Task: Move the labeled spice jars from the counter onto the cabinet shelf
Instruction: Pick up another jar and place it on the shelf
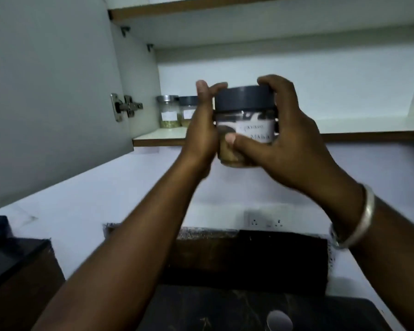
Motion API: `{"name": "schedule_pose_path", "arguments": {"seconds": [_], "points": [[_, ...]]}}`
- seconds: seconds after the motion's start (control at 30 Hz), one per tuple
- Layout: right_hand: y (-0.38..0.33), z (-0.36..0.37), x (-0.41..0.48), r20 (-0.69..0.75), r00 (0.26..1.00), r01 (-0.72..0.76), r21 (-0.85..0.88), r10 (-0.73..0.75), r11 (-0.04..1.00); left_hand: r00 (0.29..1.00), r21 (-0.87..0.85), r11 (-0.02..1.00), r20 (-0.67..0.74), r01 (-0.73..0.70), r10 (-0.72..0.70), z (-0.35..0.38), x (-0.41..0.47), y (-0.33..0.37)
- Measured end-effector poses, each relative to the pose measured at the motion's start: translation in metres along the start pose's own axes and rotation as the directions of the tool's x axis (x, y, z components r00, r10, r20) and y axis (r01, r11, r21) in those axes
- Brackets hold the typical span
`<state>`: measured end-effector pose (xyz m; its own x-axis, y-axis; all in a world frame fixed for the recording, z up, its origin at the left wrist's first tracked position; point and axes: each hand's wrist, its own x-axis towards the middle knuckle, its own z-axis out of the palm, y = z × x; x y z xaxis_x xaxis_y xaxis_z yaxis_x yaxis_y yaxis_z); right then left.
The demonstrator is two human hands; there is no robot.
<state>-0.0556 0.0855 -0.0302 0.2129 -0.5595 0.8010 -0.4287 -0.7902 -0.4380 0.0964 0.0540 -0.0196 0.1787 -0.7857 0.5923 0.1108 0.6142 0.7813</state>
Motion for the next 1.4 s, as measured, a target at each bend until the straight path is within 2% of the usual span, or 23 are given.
{"name": "schedule_pose_path", "arguments": {"seconds": [0.07,0.1,0.17,0.23,0.3,0.5,0.83,1.1,1.13,1.17,1.2,1.23,1.27,1.3,1.33,1.37,1.4], "points": [[0.008,0.011,0.048,-0.025,0.999,0.018,-0.047,-0.019,0.999,0.983,0.299,0.954,-0.160,-0.033,0.084,-0.018,0.049,-0.006],[0.013,0.018,0.072,-0.034,0.999,0.018,-0.078,-0.021,0.997,0.970,0.508,0.861,-0.188,-0.036,0.152,-0.029,0.070,-0.015],[0.027,0.036,0.118,-0.019,1.000,0.016,-0.124,-0.019,0.992,0.980,0.839,0.544,-0.120,0.015,0.157,-0.055,0.102,-0.039],[0.049,0.058,0.157,0.023,1.000,-0.016,-0.129,0.020,0.991,0.990,0.954,0.290,-0.109,0.078,0.092,-0.075,0.118,-0.061],[0.075,0.084,0.191,0.066,0.993,-0.089,-0.131,0.098,0.987,0.986,0.972,0.211,-0.128,0.103,0.108,-0.081,0.122,-0.074],[0.138,0.146,0.249,0.122,0.957,-0.226,-0.261,0.264,0.939,0.981,0.993,0.105,-0.074,0.056,0.180,-0.090,0.137,-0.091],[0.174,0.196,0.274,0.076,0.898,-0.385,-0.342,0.433,0.857,0.981,0.998,0.056,-0.015,0.005,0.193,-0.093,0.146,-0.099],[0.176,0.194,0.269,0.120,0.863,-0.426,-0.347,0.490,0.835,0.985,0.998,0.062,-0.008,-0.003,0.170,-0.096,0.146,-0.099],[0.166,0.190,0.265,0.159,0.822,-0.521,-0.182,0.547,0.834,0.985,0.998,0.061,-0.007,-0.004,0.173,-0.095,0.146,-0.098],[0.154,0.190,0.257,0.209,0.738,-0.666,0.077,0.641,0.742,0.984,0.998,0.070,-0.005,-0.008,0.178,-0.095,0.145,-0.097],[0.142,0.191,0.251,0.278,0.619,-0.771,0.391,0.734,0.502,0.983,0.997,0.082,-0.001,-0.015,0.183,-0.094,0.145,-0.096],[0.142,0.189,0.249,0.369,0.586,-0.711,0.661,0.721,0.240,0.983,0.995,0.097,0.001,-0.019,0.184,-0.093,0.144,-0.094],[0.142,0.183,0.250,0.402,0.620,-0.642,0.754,0.674,0.140,0.983,0.994,0.105,0.010,-0.030,0.184,-0.093,0.143,-0.093],[0.132,0.172,0.248,0.391,0.619,-0.691,0.684,0.681,0.236,0.983,0.993,0.115,0.018,-0.040,0.182,-0.093,0.142,-0.092],[0.128,0.161,0.241,0.321,0.681,-0.728,0.392,0.659,0.562,0.984,0.992,0.121,0.022,-0.044,0.177,-0.093,0.142,-0.091],[0.113,0.151,0.229,0.354,0.691,-0.691,0.067,0.630,0.720,0.985,0.991,0.127,0.020,-0.043,0.172,-0.092,0.142,-0.089],[0.106,0.145,0.223,0.298,0.687,-0.683,-0.046,0.663,0.729,0.986,0.990,0.133,0.017,-0.039,0.166,-0.091,0.140,-0.087]]}}
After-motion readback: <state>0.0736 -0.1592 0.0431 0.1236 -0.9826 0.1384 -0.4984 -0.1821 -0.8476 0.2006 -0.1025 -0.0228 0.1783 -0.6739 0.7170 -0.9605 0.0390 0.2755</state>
